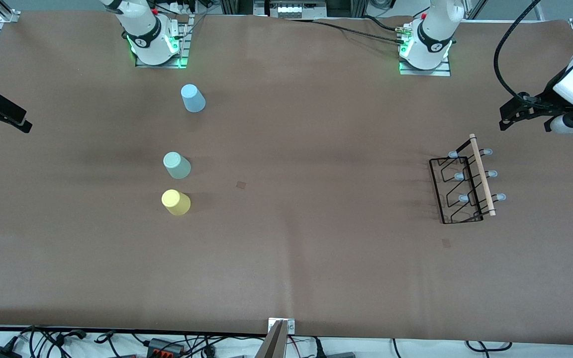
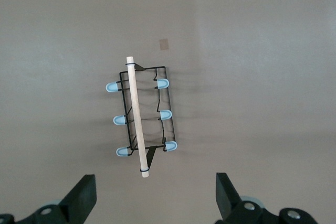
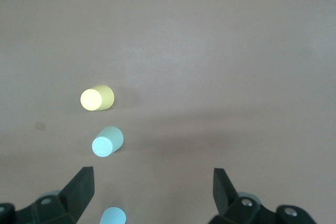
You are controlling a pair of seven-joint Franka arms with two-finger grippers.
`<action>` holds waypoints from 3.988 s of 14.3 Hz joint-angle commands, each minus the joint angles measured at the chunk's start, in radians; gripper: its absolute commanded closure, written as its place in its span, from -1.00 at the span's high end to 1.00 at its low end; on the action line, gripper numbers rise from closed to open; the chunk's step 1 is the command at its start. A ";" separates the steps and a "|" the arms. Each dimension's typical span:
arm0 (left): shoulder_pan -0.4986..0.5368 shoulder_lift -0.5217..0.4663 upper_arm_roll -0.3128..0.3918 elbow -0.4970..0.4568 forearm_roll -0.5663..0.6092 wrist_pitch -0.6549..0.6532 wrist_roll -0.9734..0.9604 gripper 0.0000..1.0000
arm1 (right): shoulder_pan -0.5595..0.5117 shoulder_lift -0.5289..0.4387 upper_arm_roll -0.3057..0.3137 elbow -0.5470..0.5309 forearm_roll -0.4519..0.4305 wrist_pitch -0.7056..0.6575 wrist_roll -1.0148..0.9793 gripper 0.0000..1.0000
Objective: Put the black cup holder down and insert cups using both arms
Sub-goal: 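Reach the right gripper toward the teal cup while the left gripper reaches the rack, then grasp the teal cup with the right gripper while the left gripper grasps the rack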
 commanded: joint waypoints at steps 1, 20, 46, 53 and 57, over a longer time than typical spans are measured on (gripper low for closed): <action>0.006 0.017 -0.001 0.036 -0.018 -0.029 0.001 1.00 | 0.000 0.002 0.002 0.015 -0.006 -0.031 -0.007 1.00; 0.034 0.156 0.002 0.088 -0.003 -0.122 0.010 1.00 | 0.097 0.060 0.137 -0.694 0.020 0.630 0.120 1.00; 0.116 0.310 -0.009 -0.263 0.039 0.454 0.012 -0.77 | 0.203 0.243 0.135 -0.802 0.020 0.974 0.243 1.00; 0.110 0.295 -0.013 -0.202 0.040 0.397 0.016 -0.93 | 0.195 0.261 0.135 -0.797 0.020 1.009 0.243 1.00; 0.081 0.298 -0.079 -0.044 0.037 0.213 0.033 -0.95 | 0.195 0.266 0.135 -0.797 0.020 1.018 0.242 0.78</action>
